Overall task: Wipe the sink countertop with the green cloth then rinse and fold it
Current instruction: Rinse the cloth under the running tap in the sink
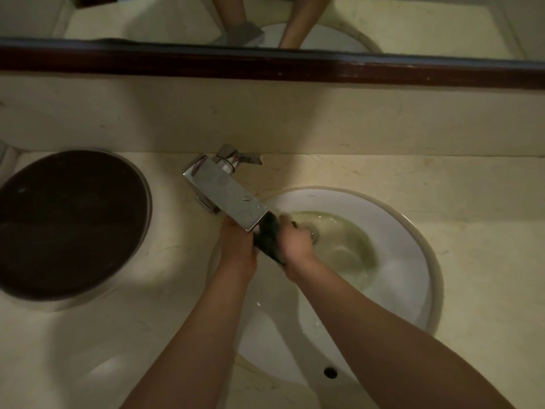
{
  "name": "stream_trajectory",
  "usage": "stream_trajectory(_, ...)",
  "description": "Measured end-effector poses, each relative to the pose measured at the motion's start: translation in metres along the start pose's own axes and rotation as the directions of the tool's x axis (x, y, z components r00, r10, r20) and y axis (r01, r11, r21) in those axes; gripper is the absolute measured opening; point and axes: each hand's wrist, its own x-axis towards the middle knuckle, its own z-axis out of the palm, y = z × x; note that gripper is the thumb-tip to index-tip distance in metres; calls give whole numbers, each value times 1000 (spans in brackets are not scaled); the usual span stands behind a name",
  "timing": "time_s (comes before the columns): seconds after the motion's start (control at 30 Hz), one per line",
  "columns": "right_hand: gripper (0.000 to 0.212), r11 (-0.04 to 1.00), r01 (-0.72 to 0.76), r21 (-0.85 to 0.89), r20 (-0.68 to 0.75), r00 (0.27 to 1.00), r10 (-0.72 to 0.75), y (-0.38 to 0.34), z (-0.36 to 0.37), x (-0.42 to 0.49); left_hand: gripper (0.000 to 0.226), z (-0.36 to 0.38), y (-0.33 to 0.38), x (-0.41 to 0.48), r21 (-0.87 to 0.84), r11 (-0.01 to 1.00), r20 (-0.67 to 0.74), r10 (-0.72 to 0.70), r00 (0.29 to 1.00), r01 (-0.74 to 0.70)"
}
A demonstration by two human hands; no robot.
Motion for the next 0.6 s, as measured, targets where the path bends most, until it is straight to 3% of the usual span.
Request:
stream_trajectory(0.1,24,977,103,185,-76,993,-90,-5,-9,-4,18,1,-1,-8,7,994,126,-111,986,111)
stream_trajectory(0.17,26,979,172,109,-59,984,-166,-8,-7,-6,14,6,2,-7,-1,988,9,-152,988,152)
stream_trajectory(0.23,33,978,204,36,-82,976,-201,-9,-4,-8,17,8,5,-4,42,997,-122,-55,991,60)
stream_trajectory(0.3,38,989,151,0,-167,975,-148,-13,-2,-8,5,9,8,-9,48,995,-154,89,984,-83)
stream_trajectory(0.43,34,990,21,139,-229,973,11,-13,7,-5,4,15,7,-23,-106,977,-227,157,961,-184)
stream_trajectory(0.53,38,997,79,-1,-152,985,-78,-16,12,-23,20,9,-3,-13,51,992,-214,124,969,-116)
stream_trajectory(0.6,32,995,92,-38,-90,991,-95,-2,26,-10,22,14,-8,-3,23,995,-177,97,980,-94)
